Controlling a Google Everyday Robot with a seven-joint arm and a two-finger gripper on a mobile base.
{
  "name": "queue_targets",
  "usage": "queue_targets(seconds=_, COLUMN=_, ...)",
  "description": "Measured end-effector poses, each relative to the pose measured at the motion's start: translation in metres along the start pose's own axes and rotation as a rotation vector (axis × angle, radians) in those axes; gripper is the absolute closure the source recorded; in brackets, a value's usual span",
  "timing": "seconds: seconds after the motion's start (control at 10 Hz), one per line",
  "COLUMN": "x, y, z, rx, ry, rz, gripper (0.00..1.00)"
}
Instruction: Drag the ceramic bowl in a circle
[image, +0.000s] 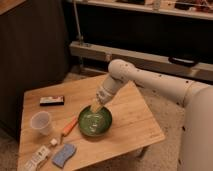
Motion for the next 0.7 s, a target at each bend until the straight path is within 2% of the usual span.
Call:
queue_targets(seconds=0.1, x=0.004, y=-0.021, z=-0.021, rx=0.108, ry=-0.001, rz=0.051, gripper=0.81)
queue_targets(seconds=0.2, x=0.009, y=-0.038, z=-0.034, rx=0.186, ry=-0.005, rz=0.089, gripper=0.81)
queue_targets(seconds=0.3, x=0.016, y=-0.053, z=-0.044, rx=0.240, ry=-0.017, rz=0.122, gripper=0.84)
queue_targets(seconds=0.5, x=0.026, y=-0.075, z=-0.049, rx=0.285, ry=-0.050, rz=0.160, gripper=0.92)
queue_targets(seconds=0.6, x=0.027, y=-0.080, z=-0.041, rx=0.274, ry=-0.064, rz=0.153, gripper=0.89)
queue_targets(seconds=0.7, x=0.030, y=-0.086, z=-0.034, rx=0.245, ry=-0.076, rz=0.139, gripper=0.80)
